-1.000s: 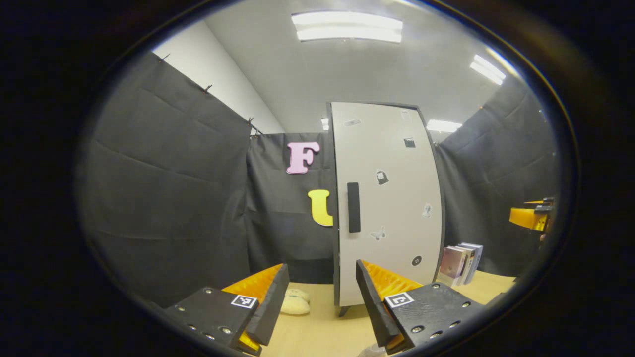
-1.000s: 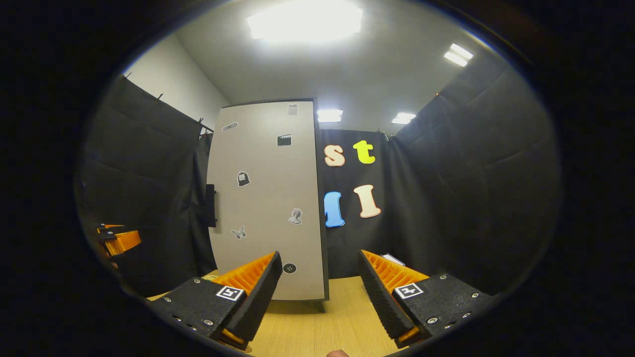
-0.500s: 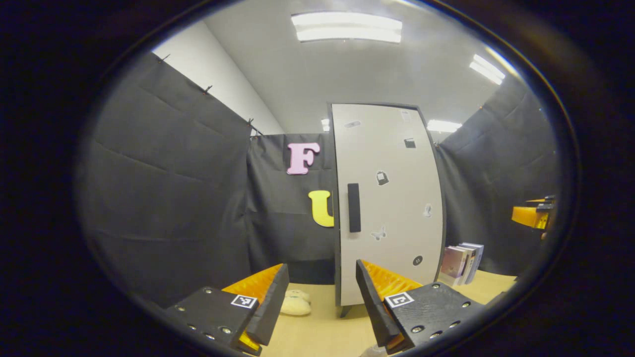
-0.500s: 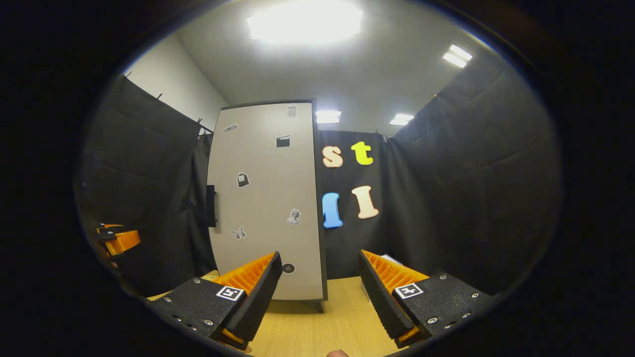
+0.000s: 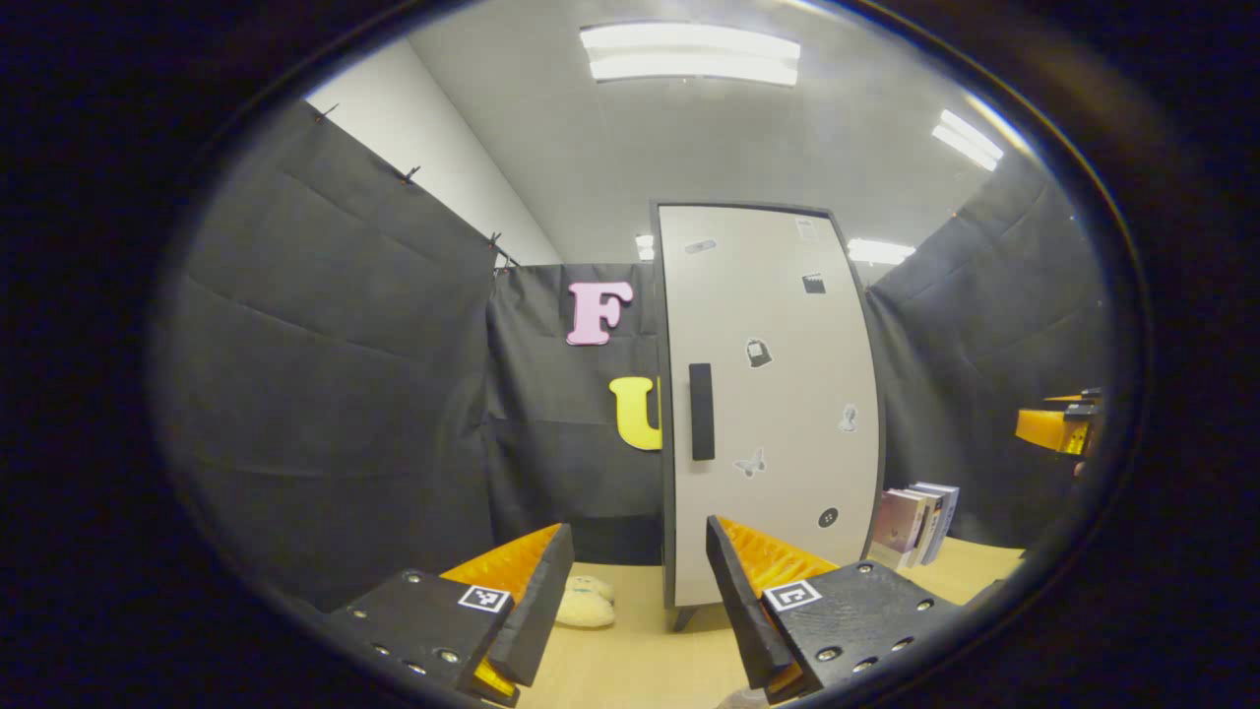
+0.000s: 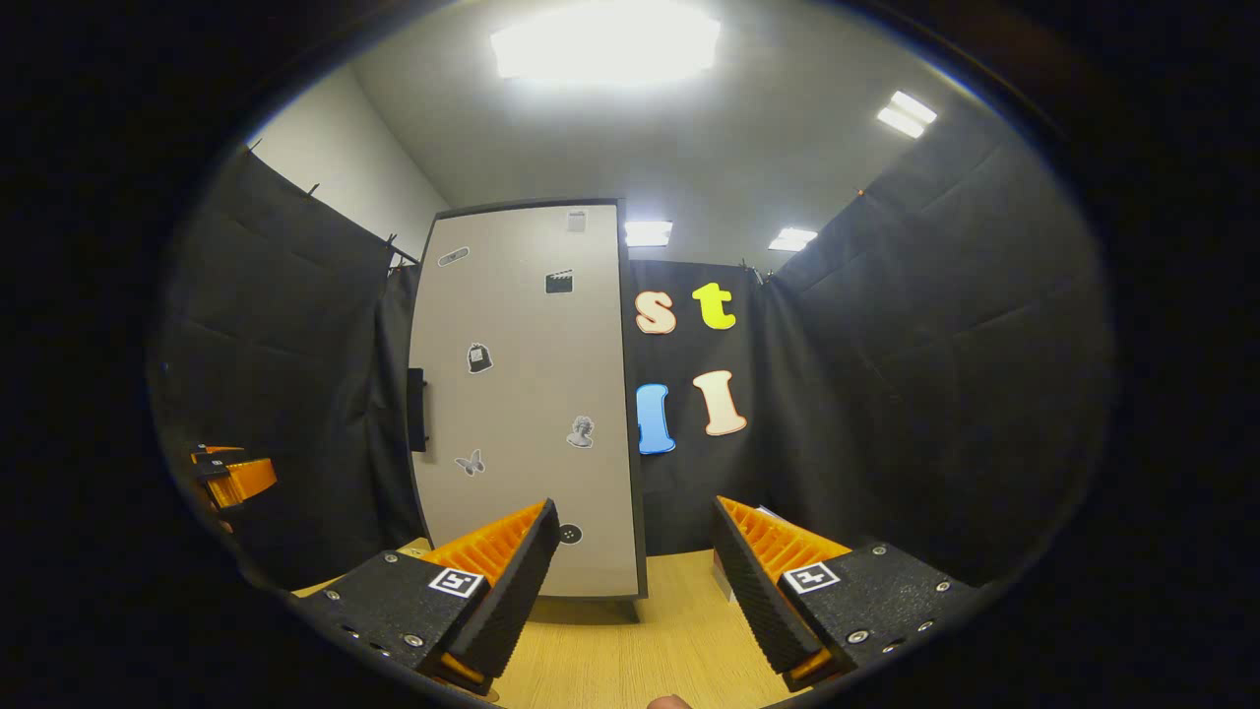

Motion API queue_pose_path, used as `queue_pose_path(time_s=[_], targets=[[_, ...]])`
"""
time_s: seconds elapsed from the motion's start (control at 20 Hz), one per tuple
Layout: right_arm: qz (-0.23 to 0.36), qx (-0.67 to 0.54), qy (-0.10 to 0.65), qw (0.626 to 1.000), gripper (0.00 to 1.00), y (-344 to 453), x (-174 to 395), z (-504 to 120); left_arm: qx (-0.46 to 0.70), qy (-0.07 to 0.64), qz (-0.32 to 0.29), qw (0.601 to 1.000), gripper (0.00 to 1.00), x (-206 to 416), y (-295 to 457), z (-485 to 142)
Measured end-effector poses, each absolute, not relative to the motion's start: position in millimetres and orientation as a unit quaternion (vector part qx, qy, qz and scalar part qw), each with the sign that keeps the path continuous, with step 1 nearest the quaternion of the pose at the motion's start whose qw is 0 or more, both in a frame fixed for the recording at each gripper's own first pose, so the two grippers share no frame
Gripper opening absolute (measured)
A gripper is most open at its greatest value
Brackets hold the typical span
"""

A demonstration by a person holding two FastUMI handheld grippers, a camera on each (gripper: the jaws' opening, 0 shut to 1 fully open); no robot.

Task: Open the cabinet door with the right hand, grasp the bottle in the cabinet with the left hand and place it on the coaster, then close the cabinet door with the right hand.

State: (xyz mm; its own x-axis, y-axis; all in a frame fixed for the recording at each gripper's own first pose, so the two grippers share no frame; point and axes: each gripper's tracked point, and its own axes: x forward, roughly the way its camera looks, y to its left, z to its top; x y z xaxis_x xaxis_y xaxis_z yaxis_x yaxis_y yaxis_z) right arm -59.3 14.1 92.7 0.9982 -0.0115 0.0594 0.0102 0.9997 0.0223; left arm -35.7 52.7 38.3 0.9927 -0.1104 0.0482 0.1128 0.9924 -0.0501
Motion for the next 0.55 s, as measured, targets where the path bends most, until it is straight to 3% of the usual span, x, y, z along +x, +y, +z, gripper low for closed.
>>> queue_pose_path(time_s=[0.5,0.55], targets=[[-0.014,0.011,-0.036,0.999,0.94,13.8,-59.2,97.5,-0.026,-0.027,-0.067,0.997,0.78,-28.7,46.0,40.2],[-0.013,0.010,-0.036,0.999,0.94,14.6,-59.7,97.2,-0.025,-0.025,-0.068,0.997,0.83,-27.5,45.4,39.0]])
